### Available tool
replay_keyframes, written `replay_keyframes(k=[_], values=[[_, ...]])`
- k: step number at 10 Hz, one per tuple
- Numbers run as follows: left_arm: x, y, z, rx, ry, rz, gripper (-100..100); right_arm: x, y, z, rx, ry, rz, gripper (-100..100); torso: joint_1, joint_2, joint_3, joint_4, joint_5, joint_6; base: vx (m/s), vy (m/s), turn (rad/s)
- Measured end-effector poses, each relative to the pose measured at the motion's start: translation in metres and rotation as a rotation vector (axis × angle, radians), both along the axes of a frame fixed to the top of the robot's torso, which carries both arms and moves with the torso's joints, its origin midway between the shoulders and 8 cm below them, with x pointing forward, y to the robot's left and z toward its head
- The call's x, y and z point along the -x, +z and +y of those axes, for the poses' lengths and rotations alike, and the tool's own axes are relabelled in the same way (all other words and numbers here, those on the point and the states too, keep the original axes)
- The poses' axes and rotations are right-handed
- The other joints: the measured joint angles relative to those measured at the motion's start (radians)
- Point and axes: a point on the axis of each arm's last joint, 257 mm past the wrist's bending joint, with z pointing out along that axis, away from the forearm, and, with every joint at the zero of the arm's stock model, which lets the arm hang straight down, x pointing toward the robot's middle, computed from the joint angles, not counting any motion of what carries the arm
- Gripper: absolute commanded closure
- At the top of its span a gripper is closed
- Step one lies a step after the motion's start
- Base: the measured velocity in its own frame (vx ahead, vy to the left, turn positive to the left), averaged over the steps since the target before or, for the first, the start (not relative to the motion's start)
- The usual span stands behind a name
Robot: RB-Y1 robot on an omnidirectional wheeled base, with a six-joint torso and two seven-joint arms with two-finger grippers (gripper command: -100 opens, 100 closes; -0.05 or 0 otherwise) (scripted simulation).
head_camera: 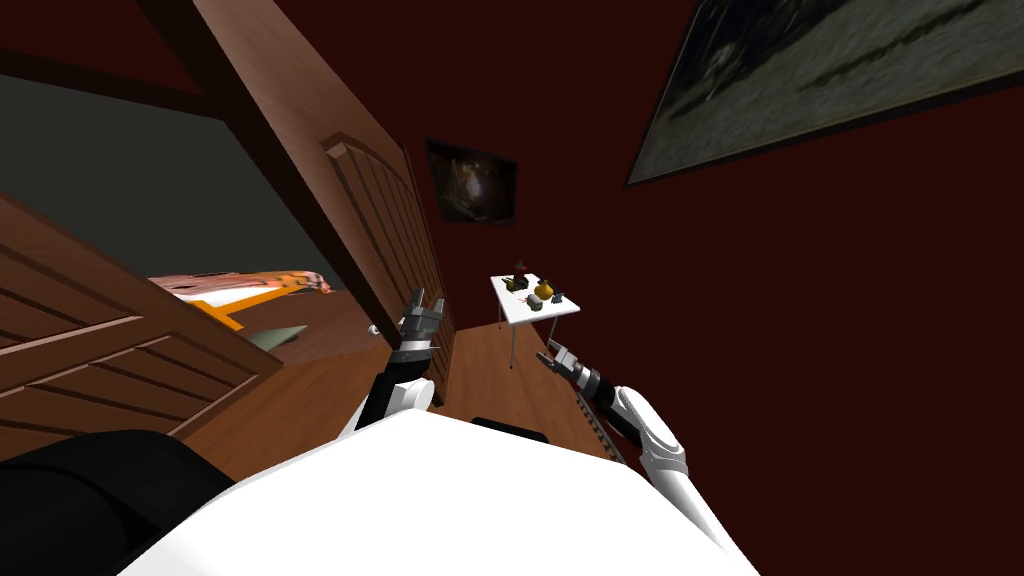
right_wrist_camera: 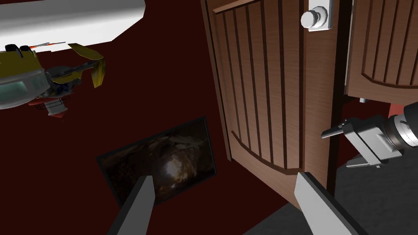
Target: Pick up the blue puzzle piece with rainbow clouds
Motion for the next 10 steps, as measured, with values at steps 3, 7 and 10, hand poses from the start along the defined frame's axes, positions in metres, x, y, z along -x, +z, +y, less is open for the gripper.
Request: replay_keyframes(k=[3, 7, 10], values=[[0.000, 0.000, 0.000, 0.000, 0.000, 0.000, 0, 0.000, -0.028, -0.007, 0.115, 0.040, 0.020, -100, 0.000, -0.001, 0.000, 0.000, 0.000, 0.000, -0.003, -0.029, 0.072], [0.000, 0.000, 0.000, 0.000, 0.000, 0.000, 0, 0.001, -0.071, -0.034, 0.313, 0.113, 0.053, -100, -0.003, -0.003, -0.002, -0.001, -0.001, 0.000, 0.019, -0.048, 0.090], [0.000, 0.000, 0.000, 0.000, 0.000, 0.000, 0, 0.003, -0.099, -0.057, 0.439, 0.149, 0.078, -100, -0.002, -0.003, -0.002, -0.001, -0.001, 0.000, 0.026, -0.041, 0.097]])
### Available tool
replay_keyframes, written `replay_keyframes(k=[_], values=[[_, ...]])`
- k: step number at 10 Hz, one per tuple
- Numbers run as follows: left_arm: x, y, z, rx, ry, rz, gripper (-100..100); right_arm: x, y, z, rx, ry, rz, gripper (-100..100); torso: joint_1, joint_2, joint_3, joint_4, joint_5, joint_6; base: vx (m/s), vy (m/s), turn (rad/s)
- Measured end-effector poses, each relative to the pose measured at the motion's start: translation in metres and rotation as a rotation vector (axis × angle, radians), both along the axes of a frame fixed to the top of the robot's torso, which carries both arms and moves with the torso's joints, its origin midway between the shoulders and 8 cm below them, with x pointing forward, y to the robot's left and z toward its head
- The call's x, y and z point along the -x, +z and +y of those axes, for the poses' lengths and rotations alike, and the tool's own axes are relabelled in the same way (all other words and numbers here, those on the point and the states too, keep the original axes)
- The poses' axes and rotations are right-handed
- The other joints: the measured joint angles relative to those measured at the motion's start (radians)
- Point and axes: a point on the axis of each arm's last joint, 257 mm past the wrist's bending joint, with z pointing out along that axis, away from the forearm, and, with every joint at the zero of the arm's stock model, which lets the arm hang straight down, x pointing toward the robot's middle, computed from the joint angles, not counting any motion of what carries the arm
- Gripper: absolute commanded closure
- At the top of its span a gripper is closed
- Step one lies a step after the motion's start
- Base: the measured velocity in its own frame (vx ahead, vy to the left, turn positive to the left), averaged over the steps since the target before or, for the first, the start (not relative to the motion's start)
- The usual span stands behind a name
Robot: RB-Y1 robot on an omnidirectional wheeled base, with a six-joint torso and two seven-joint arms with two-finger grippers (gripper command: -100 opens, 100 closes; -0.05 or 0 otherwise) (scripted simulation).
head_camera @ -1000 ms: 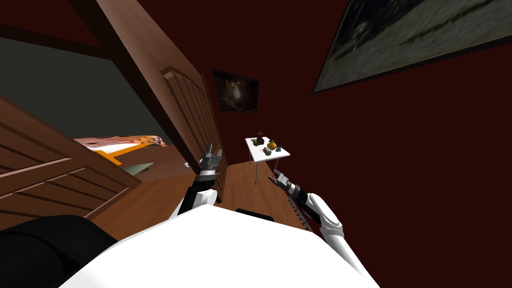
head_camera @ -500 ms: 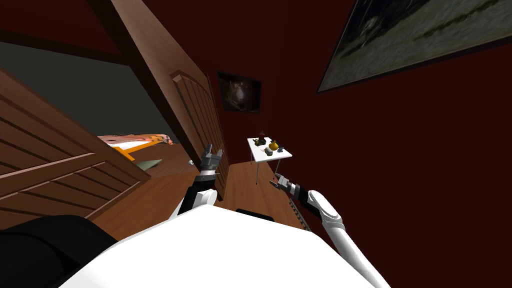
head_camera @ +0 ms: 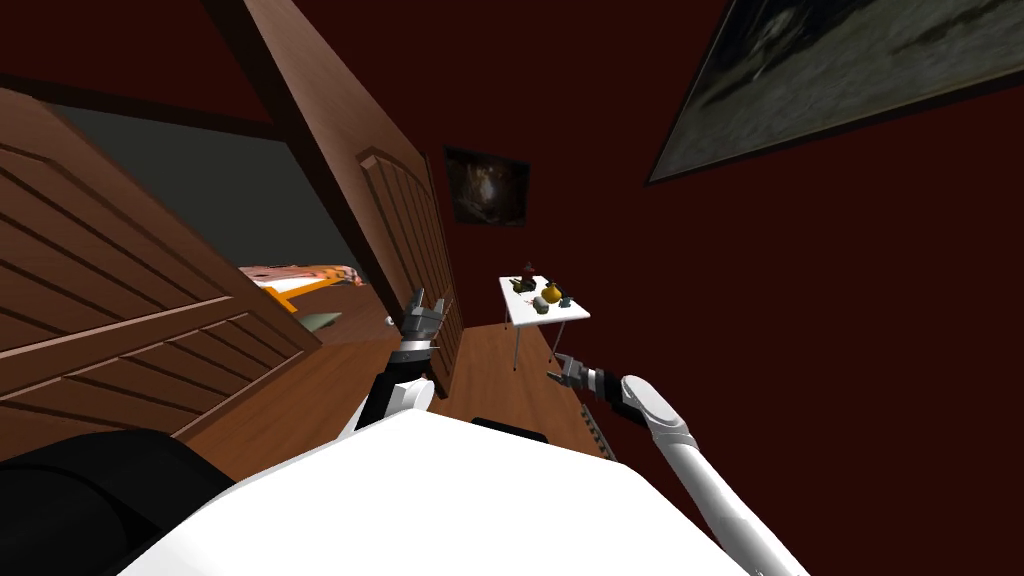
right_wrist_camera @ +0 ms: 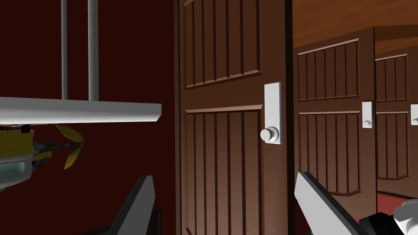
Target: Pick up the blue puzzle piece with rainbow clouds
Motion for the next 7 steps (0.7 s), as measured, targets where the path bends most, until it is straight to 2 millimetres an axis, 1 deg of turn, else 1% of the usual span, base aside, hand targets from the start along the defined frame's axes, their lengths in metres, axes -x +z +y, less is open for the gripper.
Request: replay_keyframes(k=[1, 2, 3, 4, 5, 6, 7], values=[[0.000, 0.000, 0.000, 0.000, 0.000, 0.000, 0, 0.001, -0.007, -0.005, 0.024, 0.003, 0.008, -100, 0.002, 0.001, 0.000, 0.000, 0.000, 0.000, 0.034, -0.044, 0.186], [0.000, 0.000, 0.000, 0.000, 0.000, 0.000, 0, -0.001, -0.011, -0.014, 0.078, 0.022, 0.012, -100, 0.001, 0.000, 0.000, 0.000, 0.000, -0.001, 0.044, -0.065, 0.127], [0.000, 0.000, 0.000, 0.000, 0.000, 0.000, 0, -0.002, -0.020, -0.027, 0.121, 0.032, 0.023, -100, -0.001, -0.001, 0.000, 0.000, 0.000, 0.000, 0.074, -0.081, 0.235], [0.000, 0.000, 0.000, 0.000, 0.000, 0.000, 0, -0.003, -0.026, -0.041, 0.179, 0.053, 0.028, -100, -0.002, -0.003, -0.001, 0.000, 0.000, -0.001, 0.065, -0.078, 0.133], [0.000, 0.000, 0.000, 0.000, 0.000, 0.000, 0, -0.001, -0.034, -0.055, 0.224, 0.061, 0.045, -100, -0.002, -0.002, -0.001, -0.001, 0.000, 0.000, 0.022, -0.035, -0.015], [0.000, 0.000, 0.000, 0.000, 0.000, 0.000, 0, 0.000, -0.042, -0.063, 0.248, 0.060, 0.060, -100, 0.001, 0.000, 0.000, 0.000, 0.000, 0.000, 0.043, -0.050, 0.193], [0.000, 0.000, 0.000, 0.000, 0.000, 0.000, 0, 0.000, -0.045, -0.079, 0.301, 0.071, 0.071, -100, 0.000, -0.001, -0.001, 0.000, 0.000, -0.001, 0.055, -0.068, 0.162]])
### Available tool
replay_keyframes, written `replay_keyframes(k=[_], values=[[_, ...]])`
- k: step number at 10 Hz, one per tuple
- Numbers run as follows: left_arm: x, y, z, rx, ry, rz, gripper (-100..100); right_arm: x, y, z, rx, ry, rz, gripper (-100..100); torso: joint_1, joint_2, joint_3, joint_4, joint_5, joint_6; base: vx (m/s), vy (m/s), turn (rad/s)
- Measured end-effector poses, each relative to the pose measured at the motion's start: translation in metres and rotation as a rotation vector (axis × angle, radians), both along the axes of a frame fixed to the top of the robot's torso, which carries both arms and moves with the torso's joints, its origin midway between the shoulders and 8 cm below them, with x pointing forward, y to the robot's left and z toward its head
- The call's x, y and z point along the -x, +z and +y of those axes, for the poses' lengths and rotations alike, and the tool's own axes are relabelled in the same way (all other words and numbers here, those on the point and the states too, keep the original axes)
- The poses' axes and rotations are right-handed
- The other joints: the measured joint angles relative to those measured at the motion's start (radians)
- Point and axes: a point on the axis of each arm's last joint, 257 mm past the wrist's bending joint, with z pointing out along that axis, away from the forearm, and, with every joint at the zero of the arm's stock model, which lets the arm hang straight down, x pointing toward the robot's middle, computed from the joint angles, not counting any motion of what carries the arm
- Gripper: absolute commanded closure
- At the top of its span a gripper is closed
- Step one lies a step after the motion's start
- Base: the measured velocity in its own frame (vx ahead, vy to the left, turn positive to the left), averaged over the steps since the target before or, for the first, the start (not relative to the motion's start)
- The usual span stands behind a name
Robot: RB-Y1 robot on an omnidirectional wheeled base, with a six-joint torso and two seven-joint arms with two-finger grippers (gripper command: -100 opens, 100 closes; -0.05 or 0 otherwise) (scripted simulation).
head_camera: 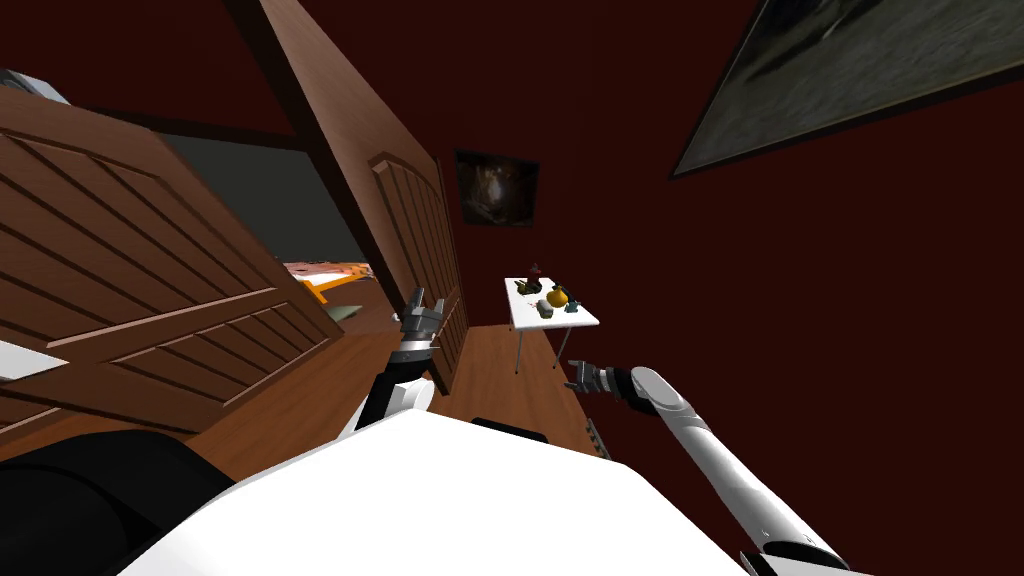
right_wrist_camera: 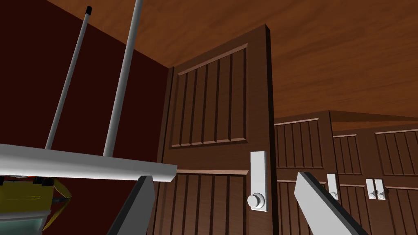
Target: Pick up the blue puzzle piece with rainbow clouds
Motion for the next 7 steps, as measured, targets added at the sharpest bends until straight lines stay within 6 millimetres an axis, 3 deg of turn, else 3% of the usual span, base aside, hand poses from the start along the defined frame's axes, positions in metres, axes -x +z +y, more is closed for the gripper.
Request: replay_keyframes(k=[2, 3, 4, 7], values=[[0.000, 0.000, 0.000, 0.000, 0.000, 0.000, 0, 0.000, -0.007, -0.032, 0.098, 0.021, 0.022, -100, -0.002, -0.003, -0.002, -0.001, 0.000, 0.000, 0.090, -0.097, 0.217], [0.000, 0.000, 0.000, 0.000, 0.000, 0.000, 0, 0.002, -0.011, -0.046, 0.139, 0.027, 0.037, -100, -0.003, -0.003, -0.002, -0.001, -0.001, 0.001, 0.028, -0.049, -0.028], [0.000, 0.000, 0.000, 0.000, 0.000, 0.000, 0, 0.005, -0.019, -0.053, 0.159, 0.024, 0.053, -100, 0.000, 0.000, 0.000, -0.001, -0.001, 0.001, 0.043, -0.072, 0.276], [0.000, 0.000, 0.000, 0.000, 0.000, 0.000, 0, 0.001, -0.020, -0.110, 0.296, 0.036, 0.095, -100, -0.003, -0.004, -0.002, -0.001, -0.001, 0.000, 0.083, -0.099, 0.192]])
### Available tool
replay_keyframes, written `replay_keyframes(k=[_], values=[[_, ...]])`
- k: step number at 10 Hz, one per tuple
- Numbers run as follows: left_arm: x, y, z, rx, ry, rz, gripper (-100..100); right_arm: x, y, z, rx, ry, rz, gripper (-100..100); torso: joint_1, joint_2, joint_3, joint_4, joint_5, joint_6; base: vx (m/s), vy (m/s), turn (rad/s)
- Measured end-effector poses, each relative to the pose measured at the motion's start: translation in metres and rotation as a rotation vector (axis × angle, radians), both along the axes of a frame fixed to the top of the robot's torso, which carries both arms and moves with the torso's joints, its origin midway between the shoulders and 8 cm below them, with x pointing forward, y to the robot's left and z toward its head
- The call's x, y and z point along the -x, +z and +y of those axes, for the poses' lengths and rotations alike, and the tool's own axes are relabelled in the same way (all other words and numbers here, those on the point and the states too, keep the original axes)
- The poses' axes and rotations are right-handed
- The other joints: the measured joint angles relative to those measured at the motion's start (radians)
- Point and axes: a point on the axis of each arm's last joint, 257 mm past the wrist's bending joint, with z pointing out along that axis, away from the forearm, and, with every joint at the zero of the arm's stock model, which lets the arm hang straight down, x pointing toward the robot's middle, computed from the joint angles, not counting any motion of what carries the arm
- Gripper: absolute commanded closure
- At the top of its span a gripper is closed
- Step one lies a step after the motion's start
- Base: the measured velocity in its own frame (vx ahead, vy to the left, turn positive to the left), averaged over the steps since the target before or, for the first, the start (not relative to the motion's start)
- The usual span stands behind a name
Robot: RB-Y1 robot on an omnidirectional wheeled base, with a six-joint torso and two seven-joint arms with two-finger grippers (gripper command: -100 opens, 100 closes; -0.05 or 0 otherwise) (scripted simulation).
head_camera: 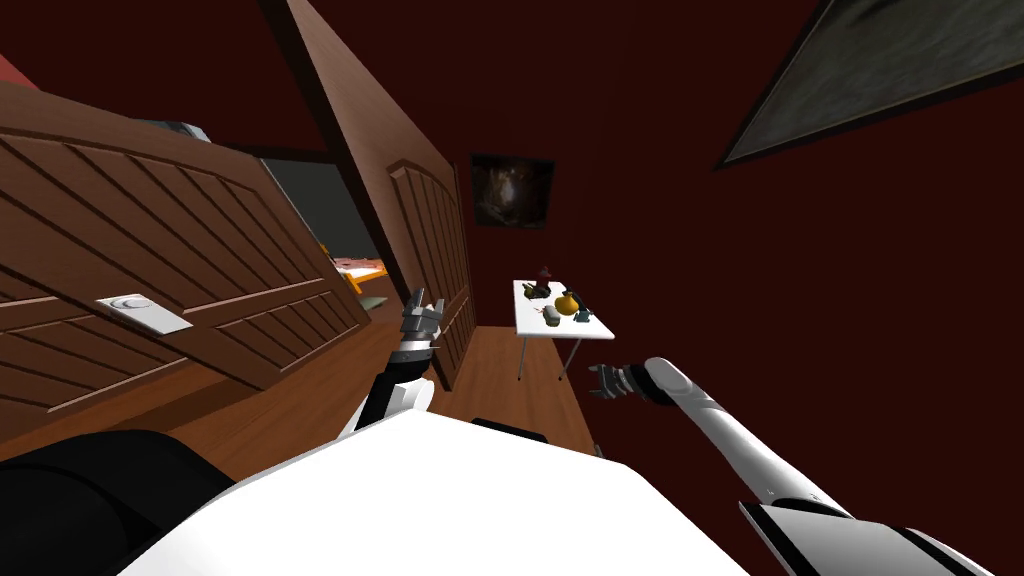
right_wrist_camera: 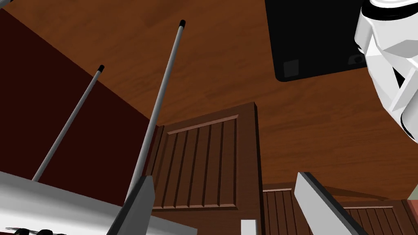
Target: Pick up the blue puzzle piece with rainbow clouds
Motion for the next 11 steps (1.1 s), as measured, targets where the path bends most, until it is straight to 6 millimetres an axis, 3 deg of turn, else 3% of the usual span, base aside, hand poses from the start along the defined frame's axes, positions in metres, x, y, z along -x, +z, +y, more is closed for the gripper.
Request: replay_keyframes(k=[2, 4, 5, 7, 8, 9, 11], values=[[0.000, 0.000, 0.000, 0.000, 0.000, 0.000, 0, 0.006, 0.008, -0.035, 0.087, 0.006, 0.028, -100, 0.000, -0.001, 0.000, 0.000, 0.000, 0.000, 0.088, -0.102, 0.234], [0.000, 0.000, 0.000, 0.000, 0.000, 0.000, 0, 0.008, 0.004, -0.054, 0.135, 0.003, 0.054, -100, 0.005, 0.002, 0.001, 0.000, 0.000, 0.001, 0.054, -0.046, 0.169], [0.000, 0.000, 0.000, 0.000, 0.000, 0.000, 0, 0.011, 0.012, -0.077, 0.180, 0.000, 0.068, -100, 0.004, 0.001, 0.001, 0.000, 0.001, 0.000, 0.073, -0.093, 0.171], [0.000, 0.000, 0.000, 0.000, 0.000, 0.000, 0, 0.014, 0.013, -0.090, 0.211, -0.003, 0.085, -100, 0.004, 0.003, 0.001, 0.000, 0.000, 0.002, 0.047, -0.058, 0.160], [0.000, 0.000, 0.000, 0.000, 0.000, 0.000, 0, 0.017, 0.021, -0.111, 0.251, -0.004, 0.095, -100, 0.004, 0.001, 0.001, 0.000, 0.001, -0.001, 0.069, -0.087, 0.171], [0.000, 0.000, 0.000, 0.000, 0.000, 0.000, 0, 0.018, 0.023, -0.119, 0.271, -0.004, 0.106, -100, 0.003, 0.001, 0.000, 0.000, 0.000, 0.001, 0.100, -0.099, 0.297], [0.000, 0.000, 0.000, 0.000, 0.000, 0.000, 0, 0.022, 0.042, -0.160, 0.352, -0.010, 0.130, -100, -0.002, -0.004, -0.002, -0.001, -0.001, 0.000, 0.123, -0.164, 0.317]])
